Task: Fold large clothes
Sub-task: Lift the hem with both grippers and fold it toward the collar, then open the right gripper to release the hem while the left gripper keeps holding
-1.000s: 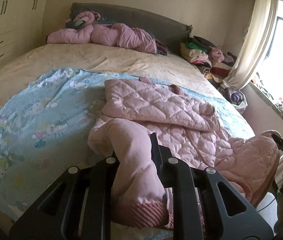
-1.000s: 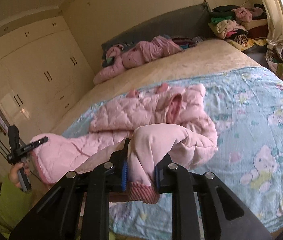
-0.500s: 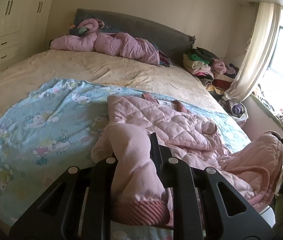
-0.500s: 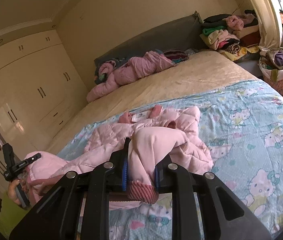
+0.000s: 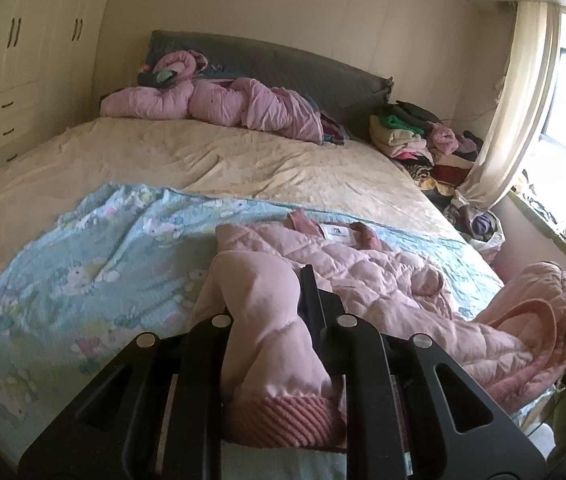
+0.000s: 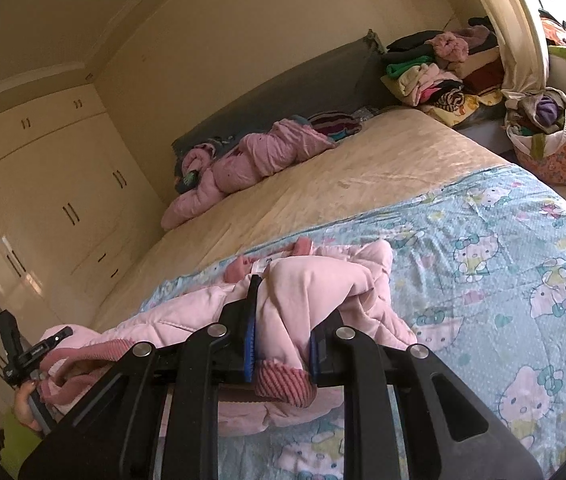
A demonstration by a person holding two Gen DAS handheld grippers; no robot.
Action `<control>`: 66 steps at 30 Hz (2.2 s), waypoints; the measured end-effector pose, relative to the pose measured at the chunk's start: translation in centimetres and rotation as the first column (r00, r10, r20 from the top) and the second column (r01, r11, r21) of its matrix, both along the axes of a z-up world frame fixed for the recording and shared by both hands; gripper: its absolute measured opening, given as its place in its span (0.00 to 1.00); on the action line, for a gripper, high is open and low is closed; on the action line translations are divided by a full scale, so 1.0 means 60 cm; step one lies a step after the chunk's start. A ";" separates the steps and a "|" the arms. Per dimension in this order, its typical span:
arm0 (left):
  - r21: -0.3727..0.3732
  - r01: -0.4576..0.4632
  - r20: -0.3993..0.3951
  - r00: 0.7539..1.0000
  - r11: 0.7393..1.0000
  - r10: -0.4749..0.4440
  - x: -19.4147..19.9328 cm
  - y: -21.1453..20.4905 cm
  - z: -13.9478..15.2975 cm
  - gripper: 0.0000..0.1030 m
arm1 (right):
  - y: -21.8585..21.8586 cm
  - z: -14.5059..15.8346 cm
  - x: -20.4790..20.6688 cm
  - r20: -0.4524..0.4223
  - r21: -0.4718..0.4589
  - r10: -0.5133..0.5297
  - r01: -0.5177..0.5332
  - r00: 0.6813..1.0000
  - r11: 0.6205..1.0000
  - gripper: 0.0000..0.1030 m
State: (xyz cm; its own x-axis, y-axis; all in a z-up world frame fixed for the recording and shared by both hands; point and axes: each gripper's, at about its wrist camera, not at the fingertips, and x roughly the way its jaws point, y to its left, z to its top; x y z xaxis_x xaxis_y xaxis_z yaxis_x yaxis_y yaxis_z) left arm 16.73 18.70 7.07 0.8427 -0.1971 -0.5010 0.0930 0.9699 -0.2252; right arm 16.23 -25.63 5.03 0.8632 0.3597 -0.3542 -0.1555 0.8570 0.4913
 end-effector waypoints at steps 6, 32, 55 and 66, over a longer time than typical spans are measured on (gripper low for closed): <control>0.019 -0.005 -0.003 1.000 1.000 0.005 0.032 -0.005 0.015 0.10 | -0.007 0.005 0.040 0.003 0.002 -0.020 0.020 1.000 1.000 0.17; 0.119 -0.044 -0.059 0.997 0.992 0.051 0.209 -0.013 -0.003 0.11 | -0.018 -0.026 0.247 -0.093 -0.022 -0.096 0.094 0.991 0.995 0.17; 0.176 -0.030 -0.112 0.992 0.984 0.051 0.268 -0.032 -0.045 0.11 | -0.012 -0.037 0.266 -0.088 0.041 -0.142 0.146 0.986 0.988 0.84; 0.160 -0.018 -0.127 0.991 0.987 0.038 0.286 -0.043 -0.071 0.31 | 0.183 -0.134 0.280 -0.228 -0.185 0.102 -0.146 0.968 0.972 0.86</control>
